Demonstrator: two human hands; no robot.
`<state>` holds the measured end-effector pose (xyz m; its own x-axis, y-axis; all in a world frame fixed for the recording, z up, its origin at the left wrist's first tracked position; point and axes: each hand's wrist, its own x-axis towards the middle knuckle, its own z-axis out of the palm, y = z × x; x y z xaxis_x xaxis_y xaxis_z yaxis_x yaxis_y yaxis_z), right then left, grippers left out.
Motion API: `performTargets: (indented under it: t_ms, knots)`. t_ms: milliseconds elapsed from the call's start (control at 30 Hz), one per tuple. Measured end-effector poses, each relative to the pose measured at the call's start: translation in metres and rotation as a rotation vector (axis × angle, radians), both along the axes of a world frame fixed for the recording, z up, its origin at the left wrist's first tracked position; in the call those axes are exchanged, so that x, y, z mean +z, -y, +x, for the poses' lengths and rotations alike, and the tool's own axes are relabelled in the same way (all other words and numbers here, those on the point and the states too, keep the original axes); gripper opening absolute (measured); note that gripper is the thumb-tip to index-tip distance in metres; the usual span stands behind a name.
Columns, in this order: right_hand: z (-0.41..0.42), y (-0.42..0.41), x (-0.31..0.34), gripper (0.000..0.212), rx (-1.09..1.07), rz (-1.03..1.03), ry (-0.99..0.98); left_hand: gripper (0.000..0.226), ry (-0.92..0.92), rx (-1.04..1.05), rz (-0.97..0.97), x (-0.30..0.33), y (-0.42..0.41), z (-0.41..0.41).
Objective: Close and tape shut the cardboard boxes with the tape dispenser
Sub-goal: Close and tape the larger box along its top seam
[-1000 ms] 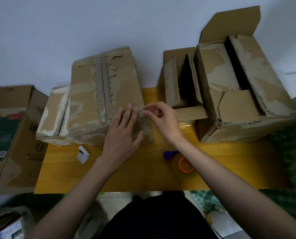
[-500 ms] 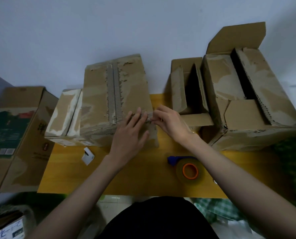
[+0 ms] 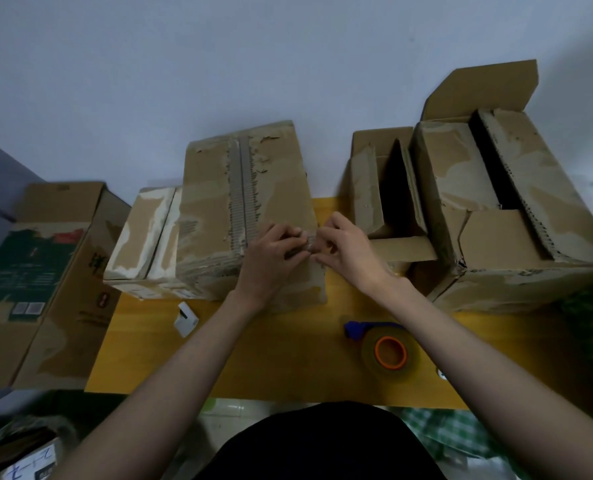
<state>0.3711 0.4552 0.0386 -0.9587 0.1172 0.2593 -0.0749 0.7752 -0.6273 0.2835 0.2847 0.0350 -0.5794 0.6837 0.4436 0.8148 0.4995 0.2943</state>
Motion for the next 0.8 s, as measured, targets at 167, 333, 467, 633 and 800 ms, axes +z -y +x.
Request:
performTargets:
  t_ms: [167, 333, 467, 633, 800]
  knots:
    - [-0.002, 0.005, 0.011, 0.033, 0.048, 0.08, -0.035, 0.027, 0.099, -0.03, 0.082, 0.001, 0.004, -0.001]
    - [-0.002, 0.004, 0.01, 0.027, 0.039, 0.149, -0.054, 0.012, 0.116, -0.044, 0.068, 0.006, 0.022, -0.006]
    - [-0.001, 0.004, 0.008, 0.029, 0.052, 0.119, -0.079, 0.018, 0.099, 0.03, 0.071, 0.005, 0.046, -0.01]
    - [-0.002, 0.002, 0.004, 0.028, 0.059, 0.074, -0.112, 0.022, 0.129, 0.113, 0.053, 0.006, 0.079, -0.014]
    - [-0.002, 0.002, 0.004, 0.023, 0.066, 0.096, -0.124, 0.027, 0.142, 0.182, 0.023, 0.008, 0.115, -0.024]
